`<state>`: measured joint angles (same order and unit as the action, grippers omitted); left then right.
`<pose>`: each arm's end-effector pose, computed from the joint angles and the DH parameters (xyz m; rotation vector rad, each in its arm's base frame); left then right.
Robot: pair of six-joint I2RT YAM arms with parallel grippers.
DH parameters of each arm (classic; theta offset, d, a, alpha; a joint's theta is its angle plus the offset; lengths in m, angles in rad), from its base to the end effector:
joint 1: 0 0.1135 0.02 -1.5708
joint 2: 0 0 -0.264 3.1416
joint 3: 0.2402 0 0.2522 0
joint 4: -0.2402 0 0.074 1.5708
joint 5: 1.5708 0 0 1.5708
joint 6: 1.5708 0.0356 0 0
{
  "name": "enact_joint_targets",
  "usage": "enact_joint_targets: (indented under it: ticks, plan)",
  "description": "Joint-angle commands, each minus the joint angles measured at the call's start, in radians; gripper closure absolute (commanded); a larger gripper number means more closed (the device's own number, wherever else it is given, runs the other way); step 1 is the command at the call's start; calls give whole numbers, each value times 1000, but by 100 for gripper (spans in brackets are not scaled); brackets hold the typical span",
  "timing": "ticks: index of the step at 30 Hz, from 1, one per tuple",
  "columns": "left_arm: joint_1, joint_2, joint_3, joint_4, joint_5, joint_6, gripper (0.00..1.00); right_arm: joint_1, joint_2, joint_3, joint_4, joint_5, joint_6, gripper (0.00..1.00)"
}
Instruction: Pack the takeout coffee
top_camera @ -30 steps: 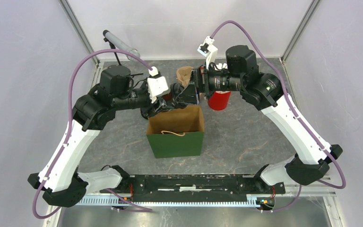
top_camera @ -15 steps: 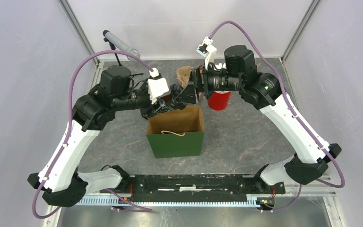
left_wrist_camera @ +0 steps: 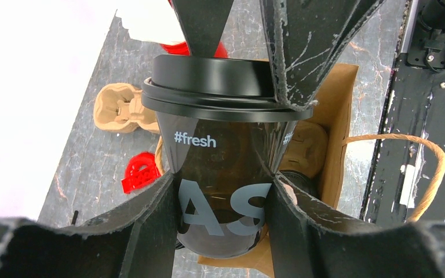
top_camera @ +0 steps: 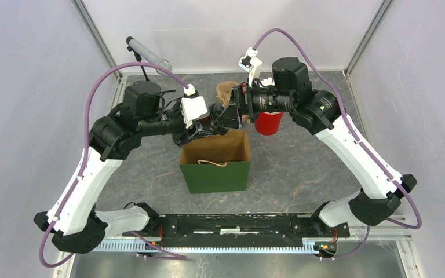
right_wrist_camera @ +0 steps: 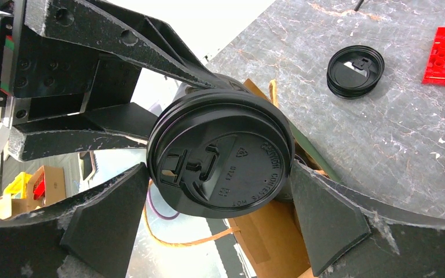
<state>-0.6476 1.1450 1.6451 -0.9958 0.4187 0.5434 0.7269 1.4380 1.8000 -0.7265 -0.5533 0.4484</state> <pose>0.1435 -0.1267 0.4734 1.3582 1.5440 -0.4962 0.2045 0.2069 0.4809 -0.6891 1.9964 1.2812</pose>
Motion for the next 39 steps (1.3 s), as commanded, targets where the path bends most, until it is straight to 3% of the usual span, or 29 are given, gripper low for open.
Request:
enact_joint_targets:
  ticks: [1, 5, 19, 24, 31, 39]
  plan:
    - [-4, -13, 32, 20, 0, 42, 48, 6, -6, -17, 45, -36, -2, 2]
    - [-4, -15, 30, 20, -3, 47, 48, 6, -5, -16, 38, -45, -8, 2]
    - [-4, -26, 18, 21, -32, 57, 45, 5, -61, -70, 134, -20, -7, 21]
    - [-5, -35, 10, 23, -30, 70, 47, 5, -75, -106, 206, -59, 33, 14]
    - [-3, -40, -7, 27, -34, 90, 48, 5, -72, -105, 220, -77, 53, 16]
    - [-5, -63, -37, 66, -49, 97, 47, 3, -80, -134, 280, -109, 86, 8]
